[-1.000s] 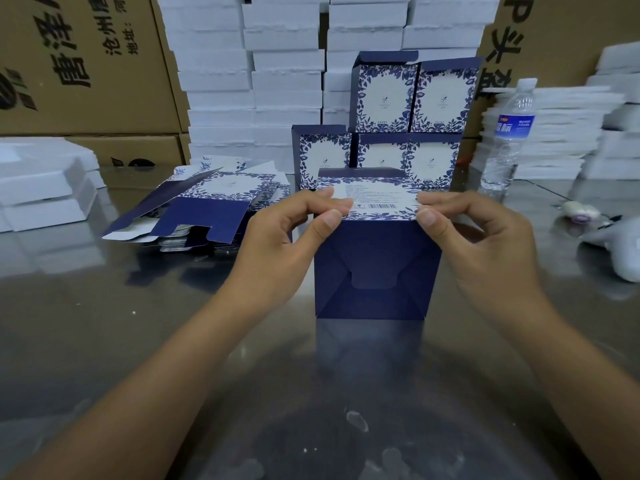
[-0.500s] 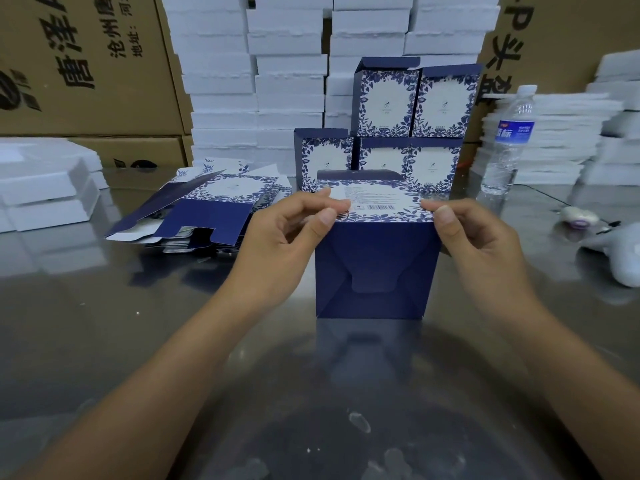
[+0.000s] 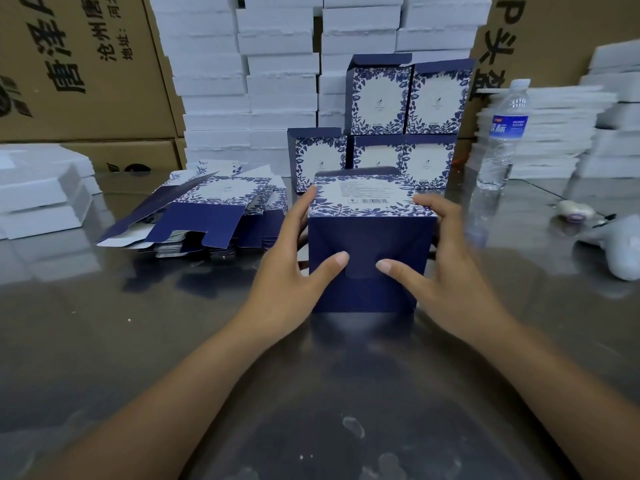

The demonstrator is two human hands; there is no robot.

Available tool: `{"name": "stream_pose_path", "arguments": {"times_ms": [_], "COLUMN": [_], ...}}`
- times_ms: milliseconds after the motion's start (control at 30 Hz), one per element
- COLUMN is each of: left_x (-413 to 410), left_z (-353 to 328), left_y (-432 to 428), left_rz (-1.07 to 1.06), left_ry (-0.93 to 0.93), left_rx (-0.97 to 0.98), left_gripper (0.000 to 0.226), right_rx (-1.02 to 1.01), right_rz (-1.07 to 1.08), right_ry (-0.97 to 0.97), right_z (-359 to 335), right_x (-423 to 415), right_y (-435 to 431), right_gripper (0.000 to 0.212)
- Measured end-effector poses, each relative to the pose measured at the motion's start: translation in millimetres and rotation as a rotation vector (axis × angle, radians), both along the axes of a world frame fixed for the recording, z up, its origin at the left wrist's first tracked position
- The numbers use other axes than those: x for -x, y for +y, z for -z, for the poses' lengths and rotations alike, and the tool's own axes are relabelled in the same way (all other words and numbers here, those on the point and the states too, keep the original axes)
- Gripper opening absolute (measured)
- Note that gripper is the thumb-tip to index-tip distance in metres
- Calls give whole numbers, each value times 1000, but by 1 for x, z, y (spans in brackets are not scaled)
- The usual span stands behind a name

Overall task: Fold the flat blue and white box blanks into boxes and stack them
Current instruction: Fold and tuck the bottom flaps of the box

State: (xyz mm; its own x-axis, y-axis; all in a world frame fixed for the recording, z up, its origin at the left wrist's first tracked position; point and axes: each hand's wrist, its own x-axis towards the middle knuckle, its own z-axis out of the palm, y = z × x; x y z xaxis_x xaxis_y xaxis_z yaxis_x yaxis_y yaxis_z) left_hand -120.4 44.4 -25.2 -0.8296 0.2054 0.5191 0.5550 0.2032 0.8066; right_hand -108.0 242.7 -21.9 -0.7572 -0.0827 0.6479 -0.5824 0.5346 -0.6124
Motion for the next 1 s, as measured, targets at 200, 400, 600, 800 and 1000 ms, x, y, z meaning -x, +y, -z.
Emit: {"name": "stream_pose_path", "arguments": {"times_ms": [200,400,600,800,1000], "left_x": [-7,-10,-7,-7,-7], "left_z": [-4,-5,-6,-4,-4], "left_y": [10,13,10,9,9], "left_rz": [-112,-153,-114,-166,-201], "left_ry": [113,204,157,178,193], "left_rx": [-29,-24,-45,-15,1], "left_gripper": [67,64,67,63,62], "right_rx": [57,124,130,140,134], "right_rz": [116,123,103,118,145], "right_ry": [136,170,161,185,184], "right_z": [0,0,-2,-3,-3], "right_x": [0,1,-1,-2,0], "right_y": [-7,-7,-7,-8,-7], "right_gripper": [62,60,60,62,62]}}
